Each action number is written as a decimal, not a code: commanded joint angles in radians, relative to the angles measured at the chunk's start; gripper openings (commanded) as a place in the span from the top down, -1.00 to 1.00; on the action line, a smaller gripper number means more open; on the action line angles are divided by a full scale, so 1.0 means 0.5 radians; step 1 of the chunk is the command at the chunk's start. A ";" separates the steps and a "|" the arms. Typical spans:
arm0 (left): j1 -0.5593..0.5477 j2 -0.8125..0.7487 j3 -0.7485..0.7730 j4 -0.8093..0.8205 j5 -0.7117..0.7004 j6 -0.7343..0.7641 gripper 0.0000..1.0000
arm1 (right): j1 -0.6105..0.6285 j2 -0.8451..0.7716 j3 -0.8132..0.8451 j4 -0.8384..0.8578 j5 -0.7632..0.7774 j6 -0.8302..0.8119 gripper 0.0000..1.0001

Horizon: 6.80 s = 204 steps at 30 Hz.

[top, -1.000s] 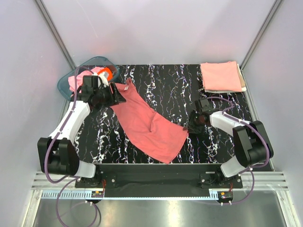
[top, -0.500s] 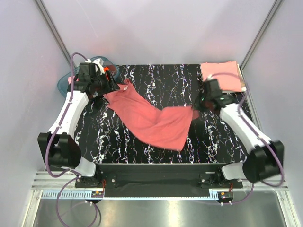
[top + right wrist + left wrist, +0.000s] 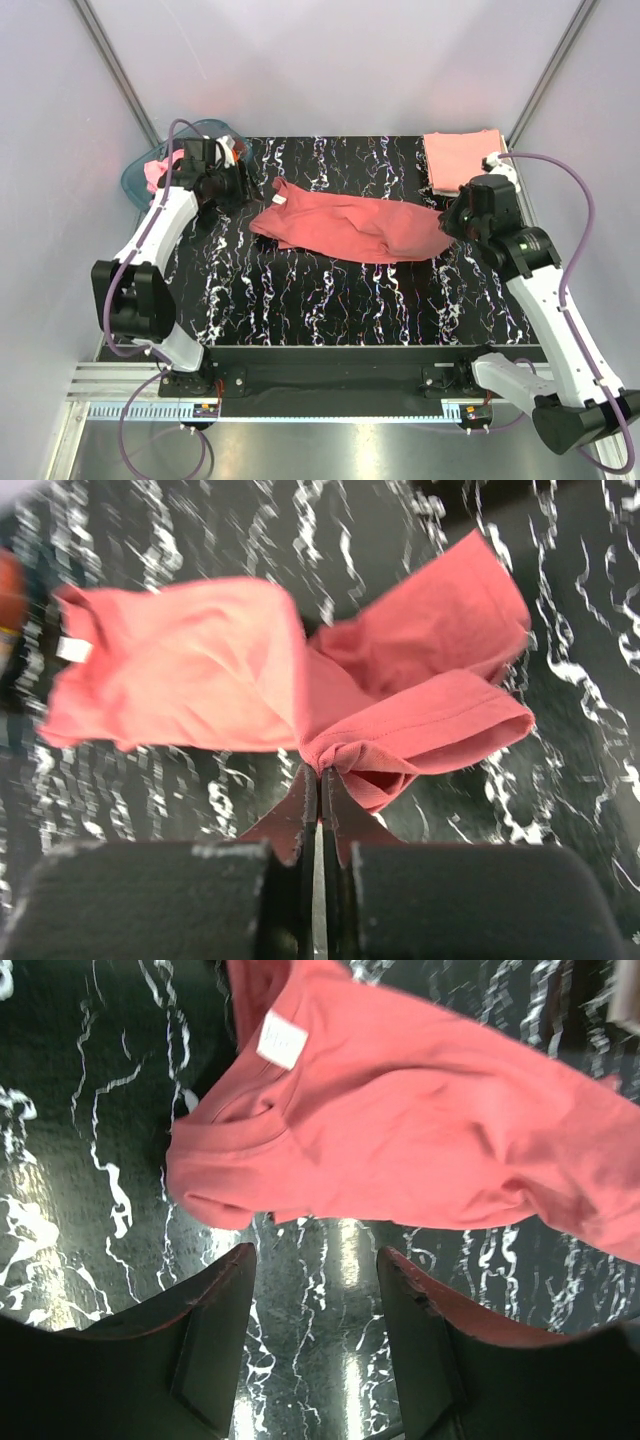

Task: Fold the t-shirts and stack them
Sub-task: Flatten the tshirt out

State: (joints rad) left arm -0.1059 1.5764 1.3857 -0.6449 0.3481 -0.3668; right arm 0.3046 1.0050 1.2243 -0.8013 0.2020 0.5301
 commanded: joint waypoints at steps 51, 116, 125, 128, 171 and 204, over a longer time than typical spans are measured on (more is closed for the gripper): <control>-0.064 -0.530 0.385 -0.183 -0.239 -0.082 1.00 | -0.487 0.319 0.892 0.148 0.136 -0.155 1.00; 0.101 -0.489 -0.574 0.148 -0.297 -0.119 -0.10 | -0.496 0.308 -0.380 -0.296 -0.321 1.194 -0.21; 0.399 -0.579 -0.888 0.182 -0.021 -0.266 -0.12 | -0.493 0.073 -0.997 -0.416 -0.401 1.370 -0.17; 0.445 -0.597 -0.943 0.182 -0.058 -0.303 -0.11 | -0.496 0.079 -1.111 -0.380 -0.398 1.406 -0.17; 0.515 -0.462 -1.409 0.452 -0.322 -0.598 -0.08 | -0.490 0.208 -1.206 0.142 -0.478 1.499 0.54; 0.331 -0.426 -0.802 0.504 -0.190 -0.604 1.00 | -0.465 0.171 -1.289 -0.241 -0.640 1.701 0.08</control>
State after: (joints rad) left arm 0.0700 1.3586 0.9131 -0.4202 0.2100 -0.6712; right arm 0.0593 1.0622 0.6044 -0.8906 -0.1009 1.3426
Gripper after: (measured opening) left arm 0.012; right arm 0.452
